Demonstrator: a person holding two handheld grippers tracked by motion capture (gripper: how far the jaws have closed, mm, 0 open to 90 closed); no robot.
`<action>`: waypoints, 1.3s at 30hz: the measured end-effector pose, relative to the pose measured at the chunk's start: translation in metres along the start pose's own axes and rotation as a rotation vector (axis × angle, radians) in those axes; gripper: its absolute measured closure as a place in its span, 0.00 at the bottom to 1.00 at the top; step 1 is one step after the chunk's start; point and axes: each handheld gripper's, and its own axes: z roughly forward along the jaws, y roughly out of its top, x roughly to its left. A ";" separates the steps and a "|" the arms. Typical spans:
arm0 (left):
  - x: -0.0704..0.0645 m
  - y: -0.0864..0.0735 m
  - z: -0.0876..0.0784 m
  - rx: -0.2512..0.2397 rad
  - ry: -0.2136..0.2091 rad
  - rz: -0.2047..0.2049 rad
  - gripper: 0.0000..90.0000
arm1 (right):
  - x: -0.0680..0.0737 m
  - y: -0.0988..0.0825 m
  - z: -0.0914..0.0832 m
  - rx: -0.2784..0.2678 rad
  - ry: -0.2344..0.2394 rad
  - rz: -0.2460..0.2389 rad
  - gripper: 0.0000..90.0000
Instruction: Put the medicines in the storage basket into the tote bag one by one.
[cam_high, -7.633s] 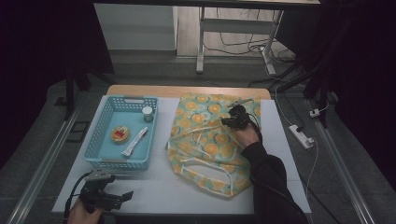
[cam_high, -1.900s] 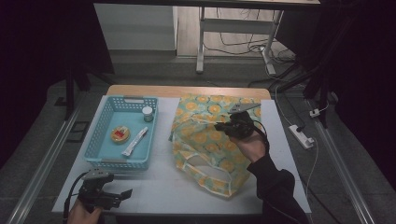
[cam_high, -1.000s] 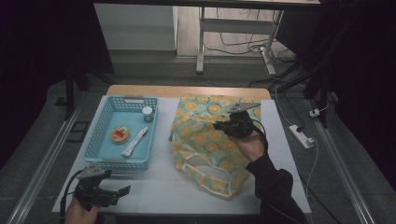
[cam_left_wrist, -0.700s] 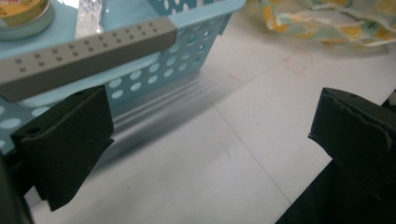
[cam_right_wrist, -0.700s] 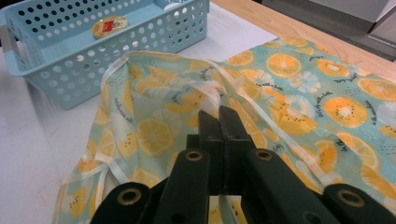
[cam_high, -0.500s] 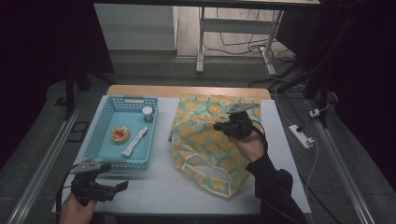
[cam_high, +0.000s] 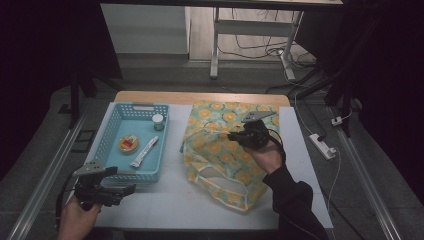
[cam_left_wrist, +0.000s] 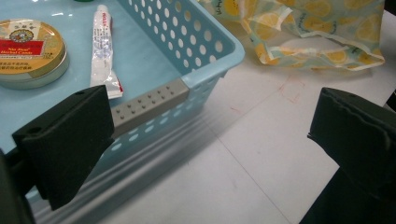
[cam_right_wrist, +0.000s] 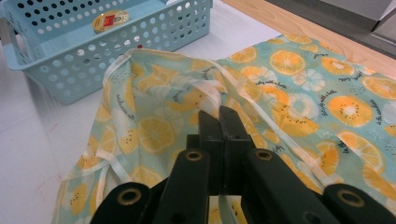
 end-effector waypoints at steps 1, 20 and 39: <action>0.000 0.002 0.001 0.002 0.012 0.008 0.00 | 0.000 0.000 0.000 -0.001 0.000 0.000 1.00; 0.031 0.031 0.010 0.050 0.046 -0.021 0.00 | 0.001 0.001 0.000 -0.004 -0.002 -0.005 1.00; 0.062 0.058 0.027 0.082 0.096 -0.050 0.00 | 0.002 0.001 0.000 -0.001 0.000 -0.010 1.00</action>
